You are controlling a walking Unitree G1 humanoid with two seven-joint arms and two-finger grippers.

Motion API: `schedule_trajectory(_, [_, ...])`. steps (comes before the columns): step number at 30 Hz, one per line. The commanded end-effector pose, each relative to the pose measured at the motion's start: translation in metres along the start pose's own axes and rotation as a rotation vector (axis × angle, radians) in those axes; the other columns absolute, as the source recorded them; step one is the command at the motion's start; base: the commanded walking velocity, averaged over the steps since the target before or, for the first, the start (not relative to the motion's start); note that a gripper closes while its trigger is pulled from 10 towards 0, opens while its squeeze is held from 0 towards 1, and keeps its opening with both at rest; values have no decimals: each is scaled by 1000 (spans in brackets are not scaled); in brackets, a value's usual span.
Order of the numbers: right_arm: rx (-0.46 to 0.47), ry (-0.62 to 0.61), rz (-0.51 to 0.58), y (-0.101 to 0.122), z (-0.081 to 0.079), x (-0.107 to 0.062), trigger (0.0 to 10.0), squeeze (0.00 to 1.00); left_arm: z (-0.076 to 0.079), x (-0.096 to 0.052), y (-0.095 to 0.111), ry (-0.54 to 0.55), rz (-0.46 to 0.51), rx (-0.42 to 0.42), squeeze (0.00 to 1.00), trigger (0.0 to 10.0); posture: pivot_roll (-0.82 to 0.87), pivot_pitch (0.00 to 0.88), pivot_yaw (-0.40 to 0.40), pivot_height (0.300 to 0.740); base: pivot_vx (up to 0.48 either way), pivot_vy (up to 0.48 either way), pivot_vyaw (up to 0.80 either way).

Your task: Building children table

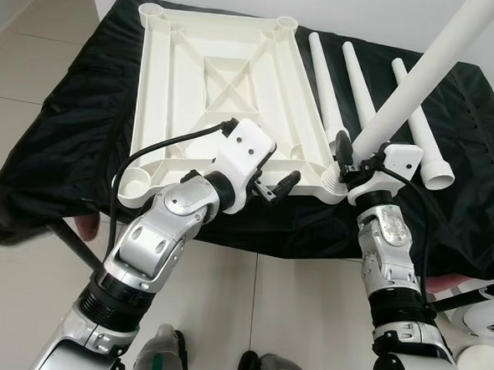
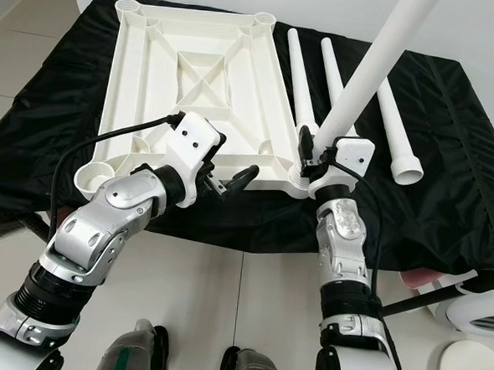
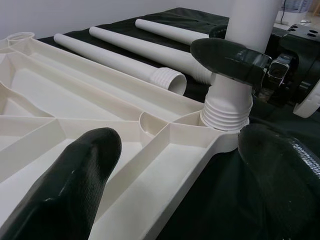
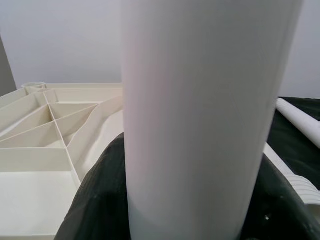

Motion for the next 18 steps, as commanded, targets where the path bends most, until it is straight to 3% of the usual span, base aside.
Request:
schedule_trajectory(1, [6,-104,-143,-33,18,-19,10000,0,3,-1,1,-17,6,-11,0,10000,89,125,-57,740,0,0,0])
schedule_trajectory(18, [-18,-210,-97,-34,6,-20,10000,0,2,-3,1,-9,2,-14,0,10000,101,130,-61,740,0,0,0])
Point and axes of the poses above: a point about 5 cm out from each wrist's last joint towards the gripper, its own x axis pointing out of the wrist towards the gripper, its own y axis along the axis of the wrist's last joint, z = x × y, the point moved 3 cm from there along x, pointing out of the wrist towards the gripper, and after that the axes turned 14 degrees about x, right-handed, at the moved point
